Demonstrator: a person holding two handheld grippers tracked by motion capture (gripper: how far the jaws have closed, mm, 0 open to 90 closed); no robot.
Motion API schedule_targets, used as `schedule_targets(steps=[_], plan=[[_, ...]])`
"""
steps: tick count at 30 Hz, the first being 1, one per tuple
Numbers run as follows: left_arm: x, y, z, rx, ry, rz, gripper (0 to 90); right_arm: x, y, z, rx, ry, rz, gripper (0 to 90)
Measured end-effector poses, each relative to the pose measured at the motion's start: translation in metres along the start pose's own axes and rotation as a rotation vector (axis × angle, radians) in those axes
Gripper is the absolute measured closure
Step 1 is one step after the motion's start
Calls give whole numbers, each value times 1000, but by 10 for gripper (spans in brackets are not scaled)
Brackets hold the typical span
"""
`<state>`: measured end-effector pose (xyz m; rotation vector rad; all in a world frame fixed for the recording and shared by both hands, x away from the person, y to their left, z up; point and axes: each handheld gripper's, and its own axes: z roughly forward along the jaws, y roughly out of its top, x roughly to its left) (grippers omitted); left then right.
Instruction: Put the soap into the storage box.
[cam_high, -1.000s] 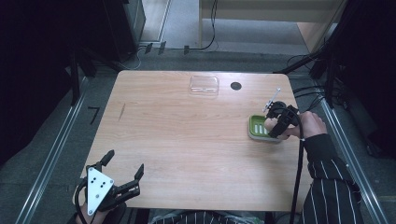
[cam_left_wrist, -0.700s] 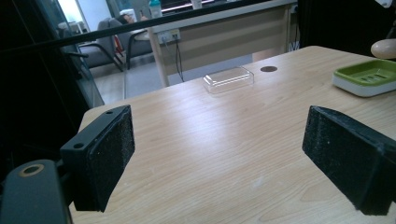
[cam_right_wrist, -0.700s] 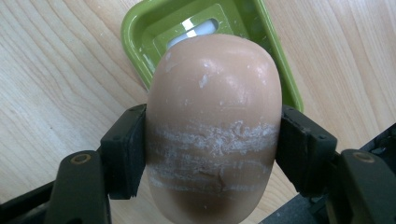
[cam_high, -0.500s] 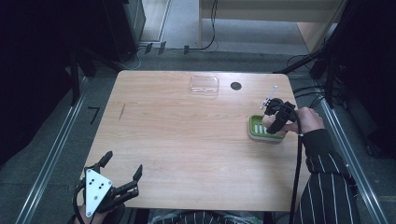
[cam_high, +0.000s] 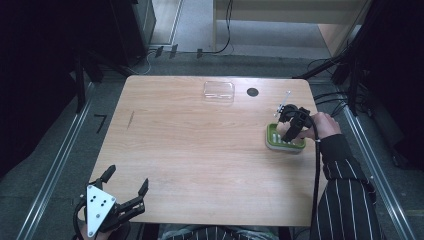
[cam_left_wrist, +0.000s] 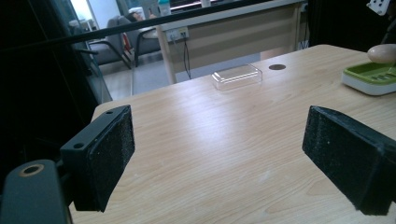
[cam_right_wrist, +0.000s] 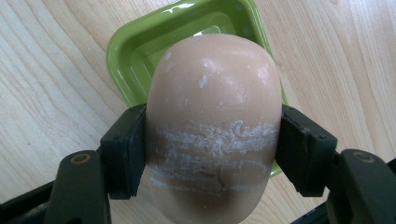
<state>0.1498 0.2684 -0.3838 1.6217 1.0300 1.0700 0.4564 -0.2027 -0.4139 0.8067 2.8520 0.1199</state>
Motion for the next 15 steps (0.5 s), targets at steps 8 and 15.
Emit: schedule_targets(steps=[8,15], plan=[[1,-1,-4,4,14,-1,96,-4,4,9,15,11,-16,329],[1,-1,-5,6,21,-2,96,-7,4,16,18,10,-21,329]])
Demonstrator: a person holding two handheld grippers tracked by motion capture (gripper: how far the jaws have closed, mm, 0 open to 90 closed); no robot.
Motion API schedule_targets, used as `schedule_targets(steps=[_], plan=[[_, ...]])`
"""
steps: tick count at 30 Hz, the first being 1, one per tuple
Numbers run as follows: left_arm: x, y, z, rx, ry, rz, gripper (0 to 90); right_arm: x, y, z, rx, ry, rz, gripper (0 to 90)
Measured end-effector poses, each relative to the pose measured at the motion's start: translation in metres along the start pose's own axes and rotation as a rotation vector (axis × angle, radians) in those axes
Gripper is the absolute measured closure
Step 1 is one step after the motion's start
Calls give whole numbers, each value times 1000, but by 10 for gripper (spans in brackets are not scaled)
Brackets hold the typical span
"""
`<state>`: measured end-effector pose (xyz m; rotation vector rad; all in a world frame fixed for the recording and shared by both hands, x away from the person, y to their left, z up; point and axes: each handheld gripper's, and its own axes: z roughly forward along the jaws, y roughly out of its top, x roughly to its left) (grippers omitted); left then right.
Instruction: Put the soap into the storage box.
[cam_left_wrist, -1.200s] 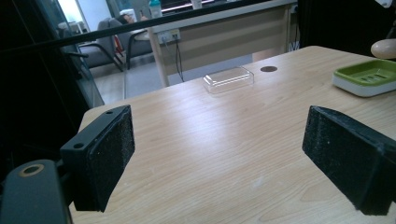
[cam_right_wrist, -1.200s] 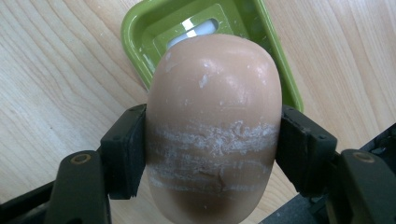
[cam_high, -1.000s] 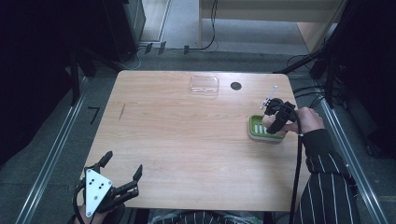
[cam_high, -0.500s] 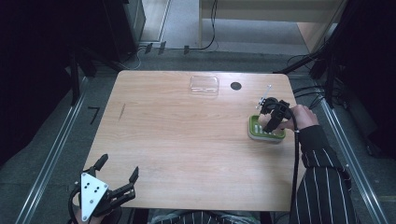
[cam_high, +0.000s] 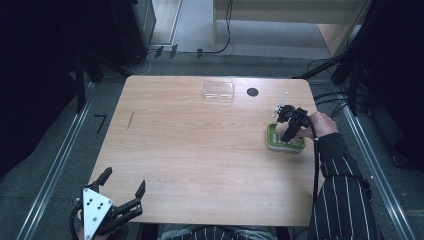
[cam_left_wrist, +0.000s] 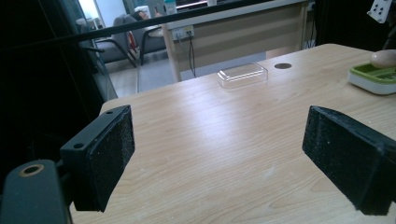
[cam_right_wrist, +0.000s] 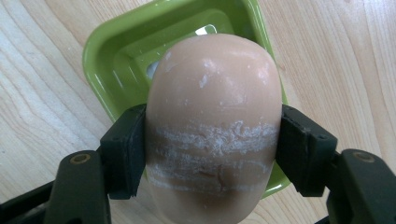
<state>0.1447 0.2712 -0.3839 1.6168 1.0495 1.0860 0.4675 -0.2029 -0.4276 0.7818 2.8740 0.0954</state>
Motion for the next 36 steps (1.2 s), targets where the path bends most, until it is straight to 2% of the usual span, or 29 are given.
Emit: schedule_targets(steps=[9,36], plan=[[1,-1,-2,2,6,-4,96,0,5,9,15,10,-39,328],[1,-1,-2,5,6,-4,96,-1,6,17,33,5,-35,327]])
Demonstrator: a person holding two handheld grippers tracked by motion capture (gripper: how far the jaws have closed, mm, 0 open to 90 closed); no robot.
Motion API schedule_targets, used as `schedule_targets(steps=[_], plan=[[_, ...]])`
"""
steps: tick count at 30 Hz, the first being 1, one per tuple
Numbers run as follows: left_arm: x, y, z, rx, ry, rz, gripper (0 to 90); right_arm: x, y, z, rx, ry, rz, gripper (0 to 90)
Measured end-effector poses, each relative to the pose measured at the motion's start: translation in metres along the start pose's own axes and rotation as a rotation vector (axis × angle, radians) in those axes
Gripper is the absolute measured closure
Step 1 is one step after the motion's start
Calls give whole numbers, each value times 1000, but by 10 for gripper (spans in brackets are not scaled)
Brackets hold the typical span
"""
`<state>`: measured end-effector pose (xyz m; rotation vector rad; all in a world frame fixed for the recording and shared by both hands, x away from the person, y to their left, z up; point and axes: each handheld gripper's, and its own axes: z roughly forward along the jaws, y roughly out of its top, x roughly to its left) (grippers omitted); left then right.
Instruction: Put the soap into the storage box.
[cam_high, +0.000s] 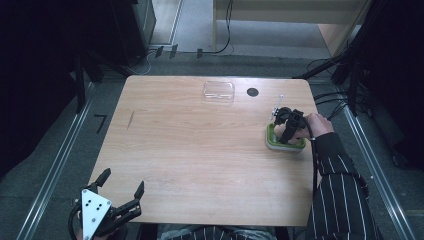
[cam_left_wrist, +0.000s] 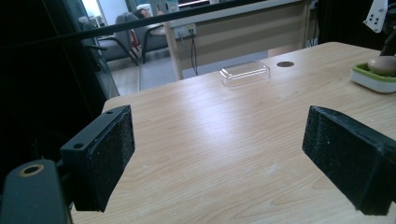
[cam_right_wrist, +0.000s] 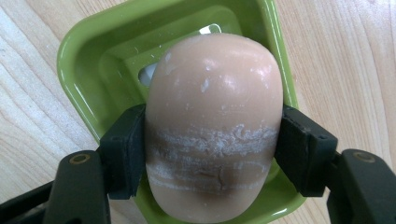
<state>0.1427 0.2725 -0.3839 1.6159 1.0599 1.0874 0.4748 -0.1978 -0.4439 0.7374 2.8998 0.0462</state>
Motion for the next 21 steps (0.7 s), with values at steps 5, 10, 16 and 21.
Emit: schedule_targets(steps=[5,10,16,21], plan=[[0,0,0,0,0,-1,96,0,0,2,5,2,-9,326],[0,0,0,0,1,-1,96,0,0,2,5,3,-6,327],[1,0,-1,0,3,0,96,0,0,2,12,8,0,327],[0,0,-1,0,4,-2,96,-1,0,1,10,3,8,325]])
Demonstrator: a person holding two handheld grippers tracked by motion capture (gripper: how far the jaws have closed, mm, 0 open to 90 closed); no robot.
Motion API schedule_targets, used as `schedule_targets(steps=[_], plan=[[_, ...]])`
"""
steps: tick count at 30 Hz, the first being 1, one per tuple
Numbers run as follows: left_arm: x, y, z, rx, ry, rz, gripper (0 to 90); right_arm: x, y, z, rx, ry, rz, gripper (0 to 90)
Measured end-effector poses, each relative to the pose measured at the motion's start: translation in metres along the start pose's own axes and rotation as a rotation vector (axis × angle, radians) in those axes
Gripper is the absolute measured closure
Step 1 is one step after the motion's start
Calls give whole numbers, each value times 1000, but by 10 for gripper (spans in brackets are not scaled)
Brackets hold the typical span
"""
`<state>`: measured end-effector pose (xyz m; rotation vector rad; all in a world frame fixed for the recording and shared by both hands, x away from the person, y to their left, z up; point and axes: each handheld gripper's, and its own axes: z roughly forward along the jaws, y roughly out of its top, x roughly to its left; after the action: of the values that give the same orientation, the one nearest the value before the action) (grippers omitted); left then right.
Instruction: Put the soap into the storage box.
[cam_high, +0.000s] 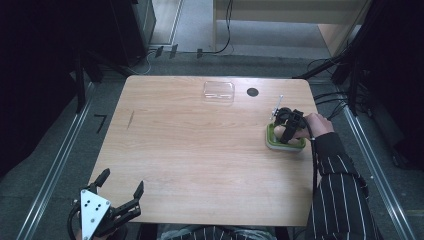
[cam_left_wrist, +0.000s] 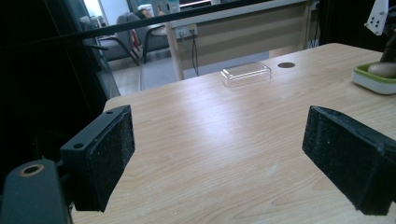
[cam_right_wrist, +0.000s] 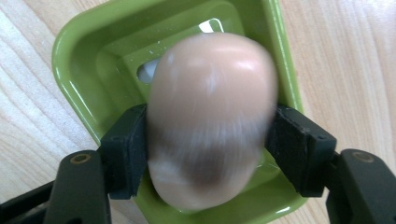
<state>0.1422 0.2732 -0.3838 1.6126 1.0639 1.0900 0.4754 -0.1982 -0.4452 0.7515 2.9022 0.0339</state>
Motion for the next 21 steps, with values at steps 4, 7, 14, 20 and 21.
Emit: schedule_targets(steps=[4,7,14,20,21], plan=[[0,0,0,-2,0,1,96,-1,0,-1,0,-7,-4,321],[-1,0,0,-2,-1,1,96,0,-1,-2,-7,-8,3,318],[0,0,0,-4,-3,0,96,0,-2,-9,-26,-22,27,276],[-1,1,2,-4,-8,1,96,2,-2,-13,-36,9,80,197],[-1,1,2,-4,-8,1,96,2,-1,-13,-35,10,95,183]])
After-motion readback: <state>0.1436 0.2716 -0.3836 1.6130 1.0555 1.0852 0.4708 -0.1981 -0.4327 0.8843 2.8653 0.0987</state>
